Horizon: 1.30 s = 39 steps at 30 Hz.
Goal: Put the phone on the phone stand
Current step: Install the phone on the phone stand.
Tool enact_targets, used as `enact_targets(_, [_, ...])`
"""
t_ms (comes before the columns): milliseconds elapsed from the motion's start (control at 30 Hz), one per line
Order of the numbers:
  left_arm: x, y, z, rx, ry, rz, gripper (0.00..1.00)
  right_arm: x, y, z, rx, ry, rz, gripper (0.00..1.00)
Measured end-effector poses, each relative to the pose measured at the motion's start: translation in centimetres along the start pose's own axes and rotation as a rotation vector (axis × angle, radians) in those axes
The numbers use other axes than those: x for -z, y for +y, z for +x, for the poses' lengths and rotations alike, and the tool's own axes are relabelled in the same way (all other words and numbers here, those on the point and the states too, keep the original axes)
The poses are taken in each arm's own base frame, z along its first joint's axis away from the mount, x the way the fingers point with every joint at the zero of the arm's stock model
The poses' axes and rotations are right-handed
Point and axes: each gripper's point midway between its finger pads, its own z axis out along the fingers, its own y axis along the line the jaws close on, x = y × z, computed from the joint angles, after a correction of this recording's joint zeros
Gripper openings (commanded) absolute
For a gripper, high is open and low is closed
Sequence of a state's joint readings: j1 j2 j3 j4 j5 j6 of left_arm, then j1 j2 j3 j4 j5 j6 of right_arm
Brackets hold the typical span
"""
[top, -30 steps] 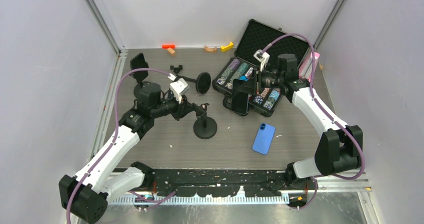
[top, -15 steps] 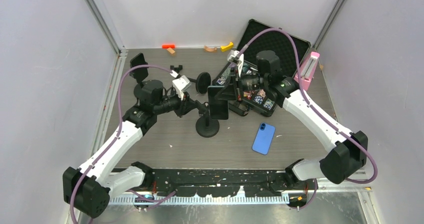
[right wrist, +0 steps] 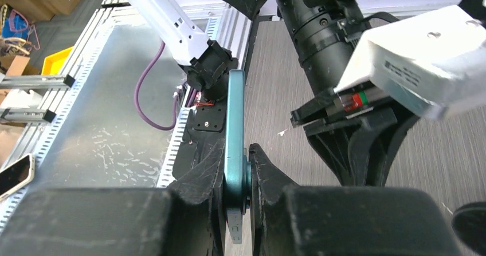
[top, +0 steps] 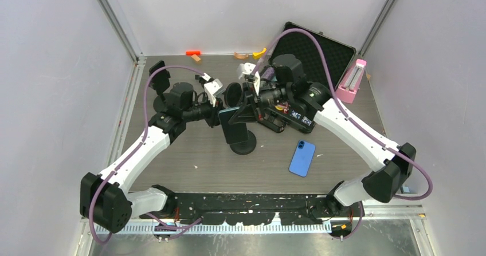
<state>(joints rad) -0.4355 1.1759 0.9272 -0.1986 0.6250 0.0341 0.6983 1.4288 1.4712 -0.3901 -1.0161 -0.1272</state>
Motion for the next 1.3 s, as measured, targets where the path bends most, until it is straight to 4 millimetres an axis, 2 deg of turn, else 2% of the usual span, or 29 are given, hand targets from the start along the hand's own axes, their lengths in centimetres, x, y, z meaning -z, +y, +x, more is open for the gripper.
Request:
enact_targets(100, [0.0,-0.2,0.1,0.003,0.002,0.013,0.0,-1.3,-0.4,0.5,0.03,0.027,-0.033,0.0])
enact_targets(367, [0.1,-0.8,0.2,0.006,0.007,0.046,0.0,-4.0,-3.1,4.2,0.044,0.136,-0.075,0.0])
enact_targets(600, [0.0,-1.2,0.4,0.012,0.011,0.073,0.0,-6.0,-2.6,4.6,0.122,0.184,-0.116,0.0])
enact_targets(733, [-0.1,-1.3,0.4,0.015,0.012,0.089,0.0,-6.5,-2.3,4.9,0.147,0.196,-0.126,0.0])
enact_targets(1067, [-0.4,-1.7,0.4,0.019,0.007,0.138,0.0,-6.6,-3.3,6.9,0.187,0.236,-0.106,0.0])
enact_targets(1300, [-0.3,-2.1,0.4,0.021,0.007,0.163,0.0,-6.6,-3.7,7.4,0.216,0.248,-0.099,0.0])
